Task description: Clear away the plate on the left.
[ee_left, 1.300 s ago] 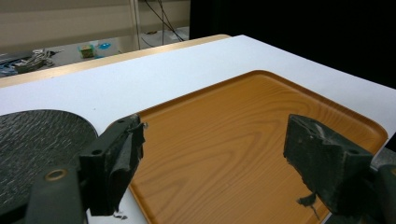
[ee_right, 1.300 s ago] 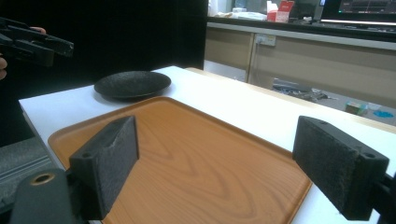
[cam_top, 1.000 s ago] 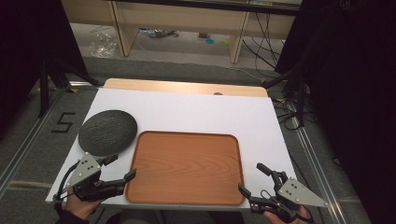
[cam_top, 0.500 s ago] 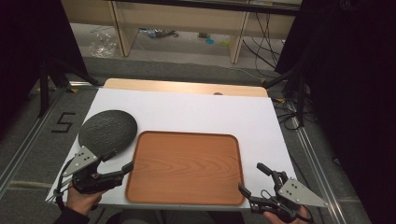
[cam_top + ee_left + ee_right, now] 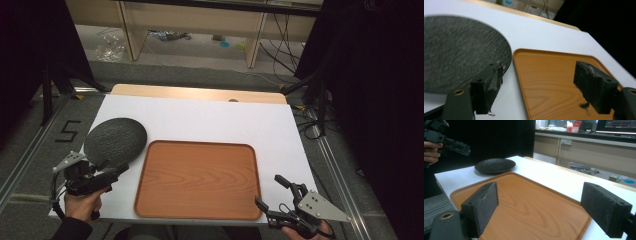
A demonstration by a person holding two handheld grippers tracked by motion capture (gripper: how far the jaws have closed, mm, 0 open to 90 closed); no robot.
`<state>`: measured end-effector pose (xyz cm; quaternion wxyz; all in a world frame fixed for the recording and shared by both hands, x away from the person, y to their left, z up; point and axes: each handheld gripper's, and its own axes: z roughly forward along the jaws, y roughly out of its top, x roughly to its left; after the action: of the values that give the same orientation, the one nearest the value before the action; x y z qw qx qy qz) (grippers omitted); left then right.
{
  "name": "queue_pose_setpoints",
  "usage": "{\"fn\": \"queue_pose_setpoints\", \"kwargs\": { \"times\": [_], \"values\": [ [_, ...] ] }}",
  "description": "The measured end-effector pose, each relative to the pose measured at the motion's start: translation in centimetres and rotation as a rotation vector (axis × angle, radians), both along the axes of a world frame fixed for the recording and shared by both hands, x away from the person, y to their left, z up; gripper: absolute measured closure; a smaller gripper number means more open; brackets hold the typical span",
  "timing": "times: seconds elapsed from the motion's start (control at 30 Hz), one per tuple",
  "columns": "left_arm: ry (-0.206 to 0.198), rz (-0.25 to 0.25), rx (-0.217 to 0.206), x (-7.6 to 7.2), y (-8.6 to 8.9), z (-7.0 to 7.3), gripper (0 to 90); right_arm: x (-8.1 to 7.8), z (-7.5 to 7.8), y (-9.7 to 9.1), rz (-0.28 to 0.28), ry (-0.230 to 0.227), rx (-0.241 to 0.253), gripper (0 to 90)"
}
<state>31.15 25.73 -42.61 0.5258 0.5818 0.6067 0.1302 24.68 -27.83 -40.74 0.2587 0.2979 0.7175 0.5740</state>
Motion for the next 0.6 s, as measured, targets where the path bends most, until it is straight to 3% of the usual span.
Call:
{"fn": "queue_pose_setpoints", "kwargs": {
  "times": [0.03, 0.07, 0.1, 0.13, 0.17, 0.2, 0.23, 0.3, 0.5, 0.6],
  "values": [
    [0.0, 0.0, 0.0, 0.0, 0.0, 0.0, 23.3, 0.0, 0.0, 0.0, 0.0, 0.0, 0.0, 15.5],
    [0.063, 0.037, -0.083, 0.4, 0.9, -0.7, 23.8, 0.1, 0.0, 0.1, -0.001, -0.011, 0.014, 15.5],
    [0.063, 0.037, -0.083, 0.4, 0.9, -0.7, 24.3, 0.1, 0.0, 0.1, -0.001, -0.011, 0.014, 15.5],
    [0.099, 0.075, -0.164, 0.7, 1.8, -1.5, 25.2, 0.0, 0.0, 0.1, -0.003, -0.004, 0.004, 15.5],
    [0.099, 0.075, -0.164, 0.7, 1.8, -1.5, 25.8, 0.0, 0.0, 0.0, -0.004, -0.003, 0.003, 15.5],
    [0.144, 0.104, -0.226, 0.9, 2.5, -2.0, 25.9, 0.1, 0.0, 0.1, -0.01, -0.009, 0.01, 15.5],
    [0.144, 0.104, -0.226, 0.9, 2.5, -2.0, 26.2, 0.1, 0.0, 0.1, -0.01, -0.009, 0.01, 15.5],
    [0.161, 0.13, -0.277, 1.0, 3.0, -2.5, 26.3, 0.0, 0.0, 0.0, -0.002, -0.003, 0.002, 15.5],
    [0.198, 0.16, -0.309, 1.4, 3.5, -3.1, 27.7, 0.0, 0.0, 0.1, -0.006, -0.01, 0.009, 15.5],
    [0.221, 0.171, -0.345, 1.7, 3.7, -3.6, 28.2, 0.1, 0.0, 0.1, -0.009, -0.013, 0.011, 15.5]
  ]
}}
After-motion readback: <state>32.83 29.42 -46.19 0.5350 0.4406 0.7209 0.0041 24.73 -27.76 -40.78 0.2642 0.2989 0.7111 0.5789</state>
